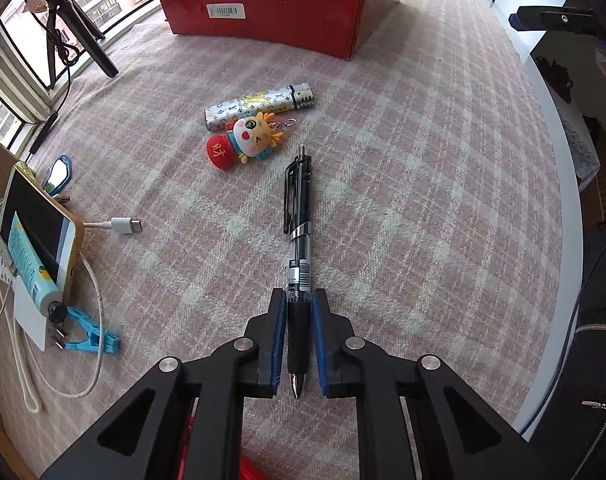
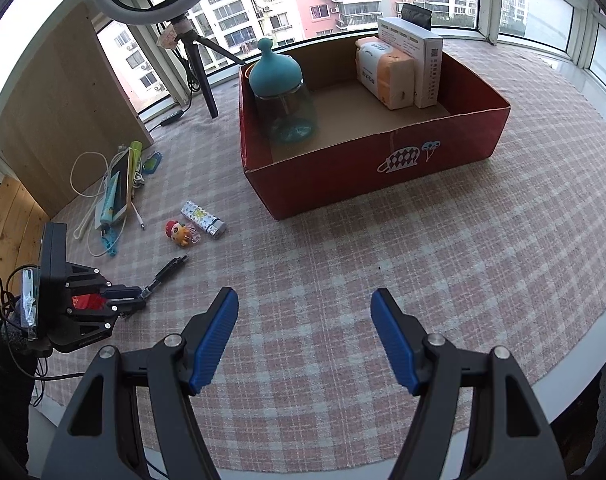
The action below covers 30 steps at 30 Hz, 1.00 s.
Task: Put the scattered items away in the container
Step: 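Carry the second pen with the left gripper over the red box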
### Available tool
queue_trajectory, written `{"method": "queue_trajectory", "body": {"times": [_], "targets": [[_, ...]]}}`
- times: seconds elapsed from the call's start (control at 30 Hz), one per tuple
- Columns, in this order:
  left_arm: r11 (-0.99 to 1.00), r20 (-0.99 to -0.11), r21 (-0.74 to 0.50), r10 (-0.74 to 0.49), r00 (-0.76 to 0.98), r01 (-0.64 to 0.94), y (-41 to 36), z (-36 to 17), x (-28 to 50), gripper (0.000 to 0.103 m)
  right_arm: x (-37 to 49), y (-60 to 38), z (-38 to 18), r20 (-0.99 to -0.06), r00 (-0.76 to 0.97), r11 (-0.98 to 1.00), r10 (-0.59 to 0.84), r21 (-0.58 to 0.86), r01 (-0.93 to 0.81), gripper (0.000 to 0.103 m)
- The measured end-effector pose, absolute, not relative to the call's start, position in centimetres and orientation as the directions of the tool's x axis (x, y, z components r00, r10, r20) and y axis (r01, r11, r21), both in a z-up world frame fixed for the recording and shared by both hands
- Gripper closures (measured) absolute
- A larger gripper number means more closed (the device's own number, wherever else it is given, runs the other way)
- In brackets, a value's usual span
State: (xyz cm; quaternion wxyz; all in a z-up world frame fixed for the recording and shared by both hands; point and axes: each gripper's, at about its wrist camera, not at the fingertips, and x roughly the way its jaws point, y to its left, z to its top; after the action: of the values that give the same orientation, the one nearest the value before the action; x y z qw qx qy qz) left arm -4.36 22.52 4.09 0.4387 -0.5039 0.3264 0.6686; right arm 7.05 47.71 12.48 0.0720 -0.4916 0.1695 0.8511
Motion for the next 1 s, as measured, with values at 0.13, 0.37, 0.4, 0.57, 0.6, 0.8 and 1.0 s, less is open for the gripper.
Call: {"method": "queue_trajectory", "body": {"times": [0.13,0.37,0.4,0.57,0.6,0.8,1.0], "targets": [[-0.4,-0.958,-0.012,0.267,-0.104,-0.916,23.4,3.9,-4.8,0.085,7.0,48.0,12.3,-0.861,-0.505,-0.926,-0.06,0.237,-0.295,0.035],[-0.429,-0.956,-0.029,0.277,-0.101,-0.903,23.6,3.9,-5.9,0.093,7.2,48.1,12.3,-0.859,-0.508,-0.924,-0.058,0.239,-0.299,0.035],[-0.433,-0.954,-0.032,0.281,-0.101,-0.901,23.6,4.1,-6.1,0.093,7.3,48.2,12.3,-0.859,-0.508,-0.923,-0.057,0.24,-0.302,0.035],[-0.436,-0.936,-0.044,0.332,-0.116,-0.899,23.3,7.9,-4.9,0.093,7.9,49.5,12.3,-0.859,-0.51,-0.916,-0.044,0.239,-0.323,0.035],[-0.432,-0.931,-0.043,0.344,-0.12,-0.901,23.5,8.9,-4.9,0.093,7.9,49.9,12.5,-0.857,-0.514,-0.914,-0.037,0.236,-0.328,0.035],[-0.378,-0.904,-0.005,0.398,-0.158,-0.926,27.6,15.3,-6.1,0.093,7.9,53.5,14.4,-0.832,-0.555,-0.909,0.016,0.219,-0.355,0.035],[-0.271,-0.886,0.06,0.428,-0.176,-0.961,35.4,19.8,-7.9,0.093,7.5,58.7,17.1,-0.785,-0.614,-0.897,0.082,0.211,-0.389,0.035]]}}
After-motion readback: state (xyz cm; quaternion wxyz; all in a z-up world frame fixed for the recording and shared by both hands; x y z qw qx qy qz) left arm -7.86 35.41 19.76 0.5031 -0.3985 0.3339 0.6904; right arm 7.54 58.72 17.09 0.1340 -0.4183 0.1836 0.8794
